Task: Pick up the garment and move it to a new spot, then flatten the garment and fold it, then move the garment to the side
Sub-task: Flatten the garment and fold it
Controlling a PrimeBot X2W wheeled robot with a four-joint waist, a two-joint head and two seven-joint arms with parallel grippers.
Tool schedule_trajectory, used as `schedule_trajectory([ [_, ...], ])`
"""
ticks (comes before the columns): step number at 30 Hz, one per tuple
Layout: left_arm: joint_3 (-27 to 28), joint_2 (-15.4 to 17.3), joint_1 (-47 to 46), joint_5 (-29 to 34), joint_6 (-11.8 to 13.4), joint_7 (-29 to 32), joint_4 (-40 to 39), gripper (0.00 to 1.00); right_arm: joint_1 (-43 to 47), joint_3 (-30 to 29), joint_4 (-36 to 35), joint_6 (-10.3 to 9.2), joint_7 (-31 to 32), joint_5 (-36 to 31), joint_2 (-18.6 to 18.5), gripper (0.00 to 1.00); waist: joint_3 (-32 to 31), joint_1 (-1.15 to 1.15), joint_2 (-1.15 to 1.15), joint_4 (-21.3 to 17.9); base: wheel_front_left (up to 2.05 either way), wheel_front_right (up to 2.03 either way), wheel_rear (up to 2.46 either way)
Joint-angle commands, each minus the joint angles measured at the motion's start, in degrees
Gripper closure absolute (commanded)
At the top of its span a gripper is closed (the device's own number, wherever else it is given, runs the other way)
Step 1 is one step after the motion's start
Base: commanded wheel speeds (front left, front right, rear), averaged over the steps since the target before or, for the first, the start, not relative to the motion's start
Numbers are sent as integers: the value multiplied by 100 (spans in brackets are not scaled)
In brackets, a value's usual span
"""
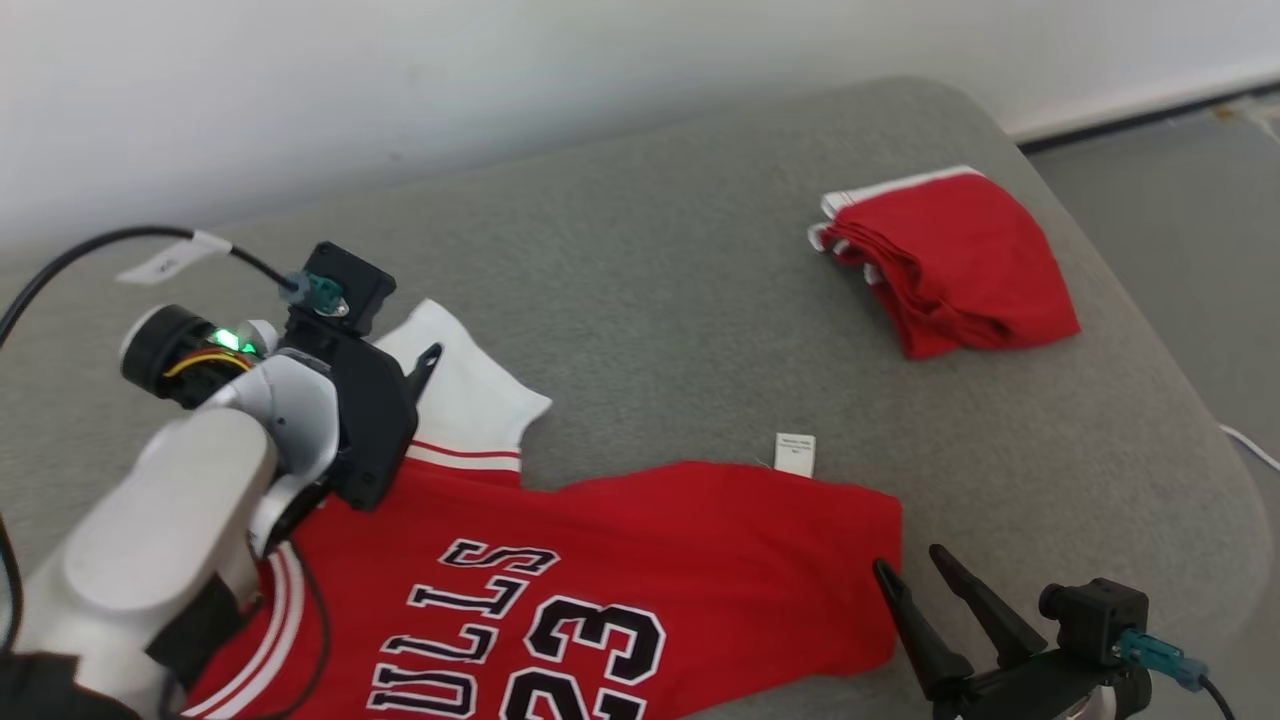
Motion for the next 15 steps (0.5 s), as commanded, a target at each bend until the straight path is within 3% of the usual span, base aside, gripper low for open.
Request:
schedule_trajectory([
  [1,-156,105,-148,-123,16,122,55,0,-2,-22,-18,-11,-6,-54,59,0,543,-1,-1,-546,0,0,0],
  [4,-768,480,-591,-368,15,437,187,0,-47,-26,-33,-11,-6,-98,156,0,704,-1,-1,-747,0,0,0],
  [9,-1442,844,-1175,-444,15,447,522,0,-112,-4,-82,-11,-6,-98,283,0,902,-1,-1,-1017,0,0,0],
  [15,-1728,836,-1646,-648,14,552,1285,0,-232,23,-107,-11,-6,-90,438,0,1176,-1,-1,-1292,0,0,0],
])
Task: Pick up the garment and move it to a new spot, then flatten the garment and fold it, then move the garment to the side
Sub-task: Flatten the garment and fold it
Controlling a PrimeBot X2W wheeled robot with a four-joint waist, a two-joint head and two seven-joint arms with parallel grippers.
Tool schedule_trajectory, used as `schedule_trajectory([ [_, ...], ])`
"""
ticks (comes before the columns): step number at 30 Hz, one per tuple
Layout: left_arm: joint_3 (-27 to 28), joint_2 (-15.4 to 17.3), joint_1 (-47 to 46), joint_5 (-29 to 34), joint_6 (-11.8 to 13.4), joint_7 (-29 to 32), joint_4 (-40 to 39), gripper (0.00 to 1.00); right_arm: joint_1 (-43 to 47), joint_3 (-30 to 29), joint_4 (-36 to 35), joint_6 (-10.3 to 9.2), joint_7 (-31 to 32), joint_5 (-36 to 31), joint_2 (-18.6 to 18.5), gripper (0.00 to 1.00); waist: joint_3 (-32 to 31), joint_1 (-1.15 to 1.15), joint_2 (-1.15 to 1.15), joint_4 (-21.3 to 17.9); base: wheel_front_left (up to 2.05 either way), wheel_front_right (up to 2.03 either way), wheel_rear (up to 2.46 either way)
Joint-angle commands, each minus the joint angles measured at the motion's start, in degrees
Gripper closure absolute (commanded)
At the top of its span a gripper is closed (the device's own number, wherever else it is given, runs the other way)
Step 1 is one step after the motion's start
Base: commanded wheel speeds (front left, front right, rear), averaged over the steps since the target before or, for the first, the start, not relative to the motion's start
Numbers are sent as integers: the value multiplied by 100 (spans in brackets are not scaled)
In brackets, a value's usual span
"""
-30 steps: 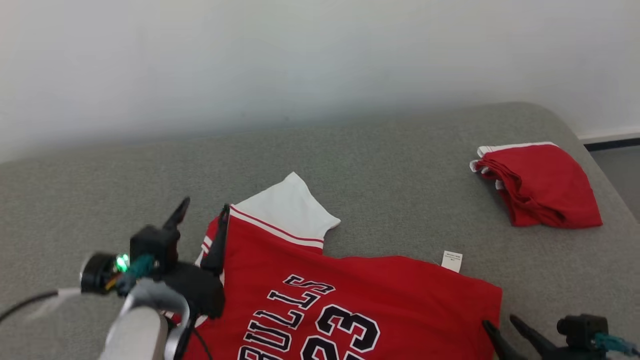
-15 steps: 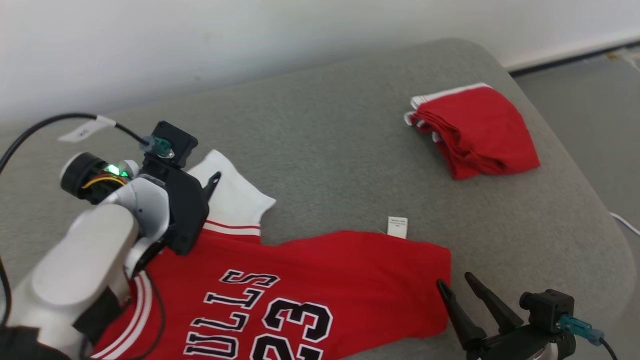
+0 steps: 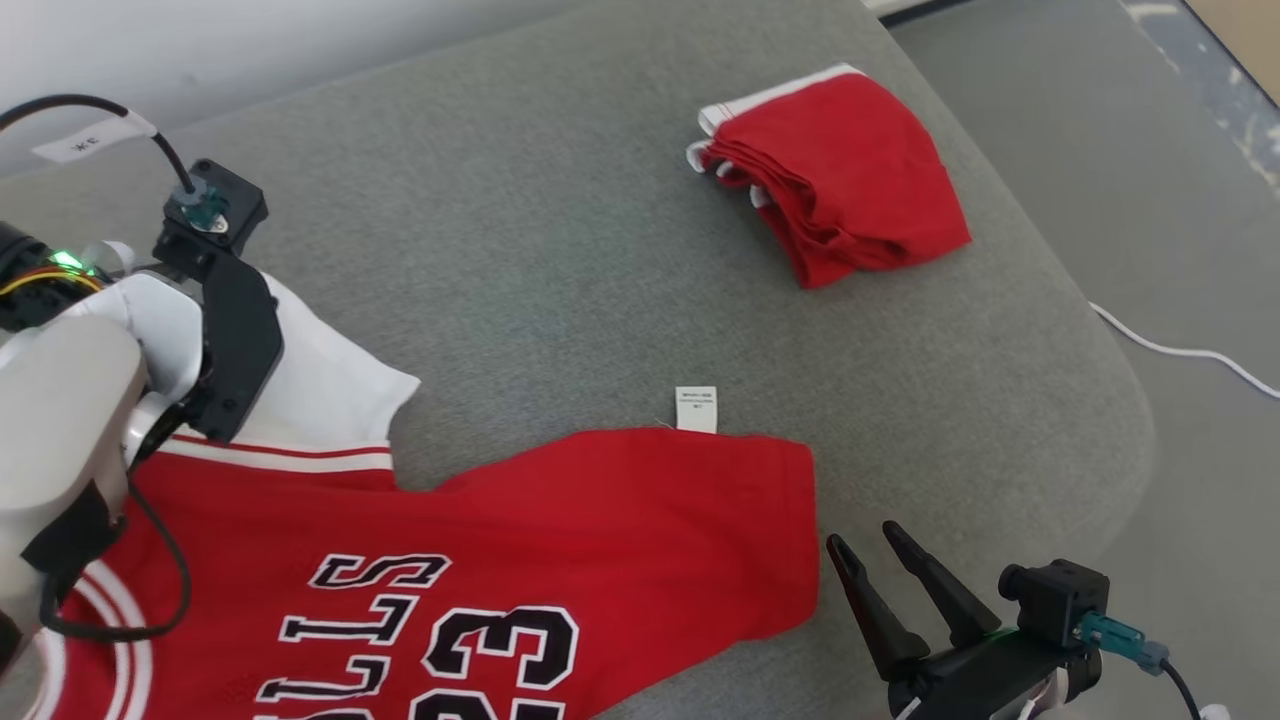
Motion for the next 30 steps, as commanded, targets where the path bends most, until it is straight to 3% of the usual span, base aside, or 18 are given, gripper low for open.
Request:
schedule_trajectory([
  [1,-58,10,-86,-28,14,39,75,0,-56,-10,5,-11,-6,-26,38,0,281,-2,-1,-281,0,0,0],
  [6,-393,84,-242,54,14,71,408,0,-89,-50,78,-11,-6,-81,116,0,375,-2,-1,-348,0,0,0],
  [7,-458,86,-228,44,14,74,461,12,-88,-53,90,-11,-6,-84,116,0,381,-2,-1,-354,0,0,0],
  [8,-506,93,-210,-18,13,37,495,52,-93,-52,97,-11,-6,-88,119,0,387,-2,-1,-360,0,0,0],
  [9,-543,84,-183,-121,13,41,515,80,-99,-57,99,-11,-6,-90,124,0,390,-2,-1,-362,0,0,0],
  [10,-626,64,-129,-236,11,103,502,100,-106,-69,101,-11,-7,-92,128,0,386,-2,-1,-353,0,0,0],
  [15,-1103,143,-136,-641,-20,400,58,100,-106,-186,79,-11,-7,-117,55,0,325,-2,-1,-173,0,0,0],
  [21,-1276,351,-326,-835,4,71,-664,100,-91,-349,3,-11,-7,111,-38,0,167,-2,-1,150,0,0,0],
  [26,-1333,540,-331,-931,15,-331,-1268,100,-158,-329,-53,-11,-7,822,-229,0,-64,-2,-1,565,0,0,0],
  [30,-1367,628,-299,-862,14,-547,-1605,100,-402,61,28,-11,114,1518,-658,0,-236,-2,-1,911,0,0,0],
])
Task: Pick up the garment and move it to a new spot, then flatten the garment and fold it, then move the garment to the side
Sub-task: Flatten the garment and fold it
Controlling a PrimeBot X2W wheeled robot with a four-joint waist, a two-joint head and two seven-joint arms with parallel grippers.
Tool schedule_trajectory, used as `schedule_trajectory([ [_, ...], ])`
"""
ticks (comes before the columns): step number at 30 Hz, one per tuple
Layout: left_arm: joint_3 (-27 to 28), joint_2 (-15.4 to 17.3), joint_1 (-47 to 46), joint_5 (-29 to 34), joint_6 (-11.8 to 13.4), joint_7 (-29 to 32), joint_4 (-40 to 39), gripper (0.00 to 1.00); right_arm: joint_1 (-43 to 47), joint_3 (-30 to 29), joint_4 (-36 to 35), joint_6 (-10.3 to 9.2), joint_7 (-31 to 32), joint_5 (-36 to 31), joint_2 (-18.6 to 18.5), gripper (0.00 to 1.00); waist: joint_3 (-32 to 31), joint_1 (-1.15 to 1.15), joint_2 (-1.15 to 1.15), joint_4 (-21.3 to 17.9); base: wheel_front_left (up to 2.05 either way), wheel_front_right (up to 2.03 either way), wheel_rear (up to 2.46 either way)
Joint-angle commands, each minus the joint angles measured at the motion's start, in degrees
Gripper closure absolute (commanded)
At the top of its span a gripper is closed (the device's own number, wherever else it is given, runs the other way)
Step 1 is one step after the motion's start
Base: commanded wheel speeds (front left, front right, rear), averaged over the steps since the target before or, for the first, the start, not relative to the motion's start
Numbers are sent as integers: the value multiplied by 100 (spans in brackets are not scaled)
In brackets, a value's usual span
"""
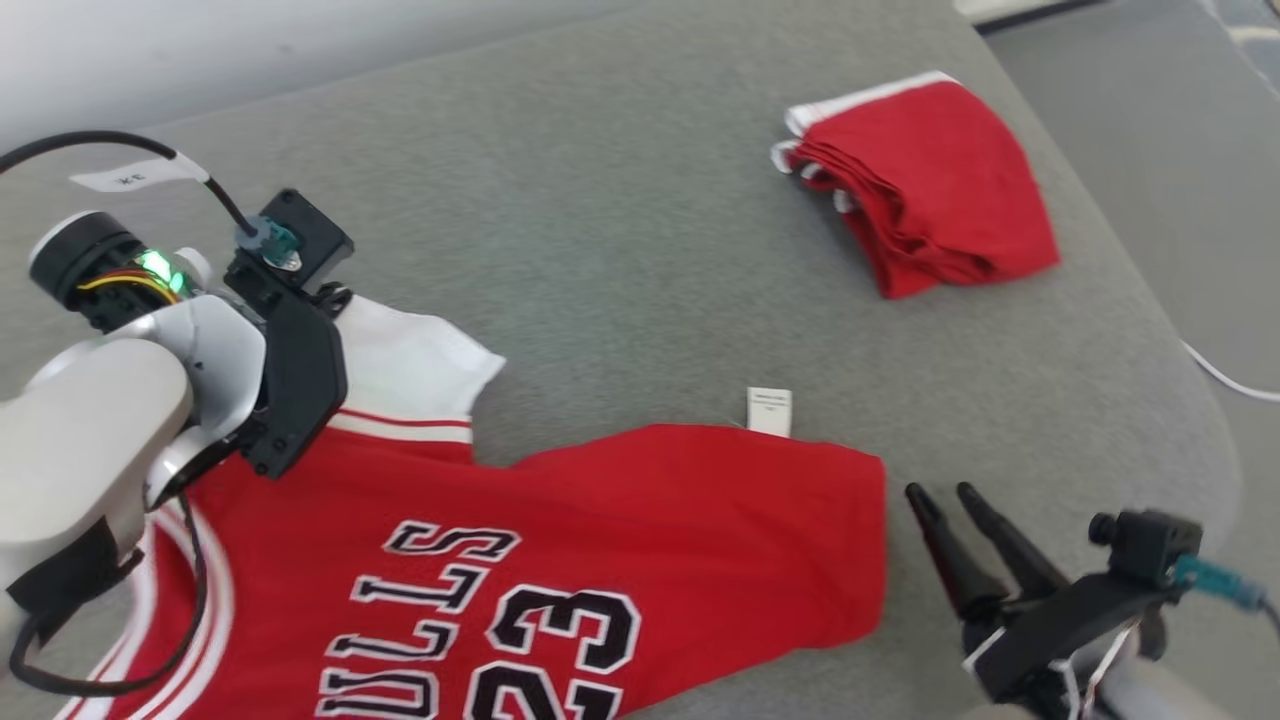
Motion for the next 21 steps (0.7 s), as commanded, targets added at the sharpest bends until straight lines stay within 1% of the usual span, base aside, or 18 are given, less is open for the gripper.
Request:
schedule_trajectory([
  [1,-23,27,58,68,16,-71,-85,100,-148,134,30,-11,131,217,-179,0,-298,0,0,451,0,0,0],
  [4,-28,38,43,86,16,-133,-179,100,-384,414,38,-11,490,713,-468,0,-367,0,0,644,0,0,0],
  [8,-24,-27,57,83,30,-202,-252,100,-678,666,32,-11,1089,1378,-731,0,-422,0,0,840,0,0,0],
  [13,-28,-103,98,91,57,-264,-288,100,-936,856,219,-11,1759,1982,-912,0,-431,0,0,1033,0,0,0],
  [17,-33,-139,108,96,87,-267,-273,100,-1068,984,355,-11,2199,2238,-1038,0,-426,0,0,1151,0,0,0],
  [18,-35,-139,119,91,92,-273,-268,100,-1106,1010,360,-11,2257,2259,-1065,7,-431,0,0,1172,0,0,0],
  [19,-36,-139,130,83,93,-277,-265,100,-1126,1019,373,-11,2286,2290,-1085,50,-437,0,0,1188,0,0,0],
  [20,-38,-133,136,78,92,-282,-264,100,-1143,1035,379,-11,2321,2323,-1103,77,-441,0,0,1201,0,0,0],
  [21,-39,-131,141,81,92,-284,-263,100,-1153,1048,363,-11,2345,2346,-1124,100,-448,0,0,1215,0,0,0],
])
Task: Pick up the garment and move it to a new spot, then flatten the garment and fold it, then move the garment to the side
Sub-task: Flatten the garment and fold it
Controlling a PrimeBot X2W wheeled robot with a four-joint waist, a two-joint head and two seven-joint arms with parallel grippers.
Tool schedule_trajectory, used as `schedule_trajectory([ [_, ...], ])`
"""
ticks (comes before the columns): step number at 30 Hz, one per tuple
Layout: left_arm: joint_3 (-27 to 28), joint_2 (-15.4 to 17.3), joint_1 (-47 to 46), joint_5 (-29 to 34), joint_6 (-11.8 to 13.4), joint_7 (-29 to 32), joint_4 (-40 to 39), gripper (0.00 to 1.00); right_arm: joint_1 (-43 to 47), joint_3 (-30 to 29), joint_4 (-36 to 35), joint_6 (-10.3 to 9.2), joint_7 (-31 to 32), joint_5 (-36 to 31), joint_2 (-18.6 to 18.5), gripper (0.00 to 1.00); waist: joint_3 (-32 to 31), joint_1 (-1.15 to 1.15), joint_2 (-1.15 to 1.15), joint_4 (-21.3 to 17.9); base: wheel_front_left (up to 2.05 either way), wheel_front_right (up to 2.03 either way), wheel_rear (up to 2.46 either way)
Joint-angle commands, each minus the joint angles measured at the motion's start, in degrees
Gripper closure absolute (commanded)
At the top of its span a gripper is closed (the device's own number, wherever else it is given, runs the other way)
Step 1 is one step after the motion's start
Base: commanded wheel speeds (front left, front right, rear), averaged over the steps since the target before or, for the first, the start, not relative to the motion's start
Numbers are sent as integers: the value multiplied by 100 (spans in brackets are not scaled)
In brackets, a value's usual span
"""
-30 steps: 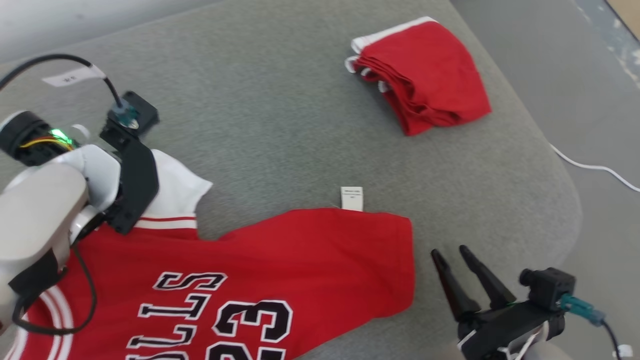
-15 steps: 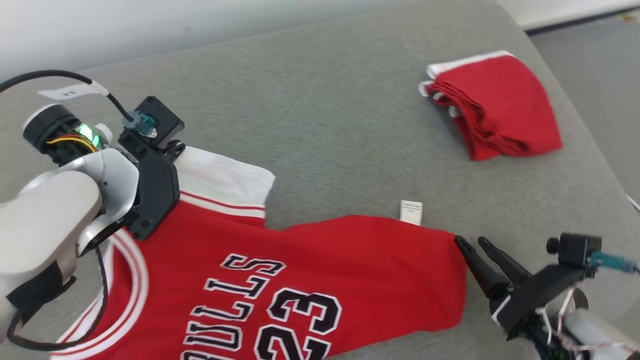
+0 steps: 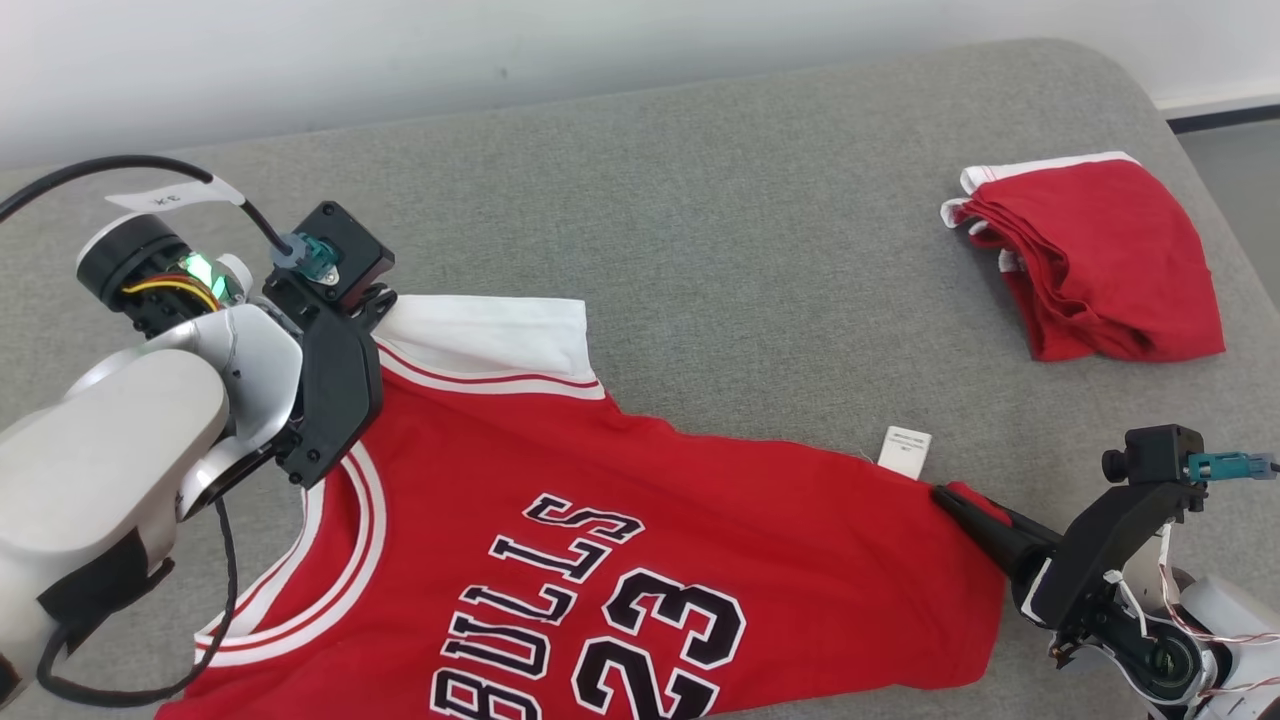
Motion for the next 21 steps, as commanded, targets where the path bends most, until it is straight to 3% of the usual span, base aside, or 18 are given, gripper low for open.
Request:
schedule_trajectory([
  [1,-15,-9,94,5,33,-39,5,100,-40,37,-22,-11,51,61,-48,100,-30,0,0,45,0,0,0],
  [8,36,59,6,109,13,-370,-33,100,-123,103,-229,-11,-199,-63,-264,100,-139,0,0,117,0,0,0],
  [21,738,255,-250,143,296,-1954,122,100,-525,-52,-886,-11,-1552,-635,-982,100,-778,0,0,174,0,0,0],
])
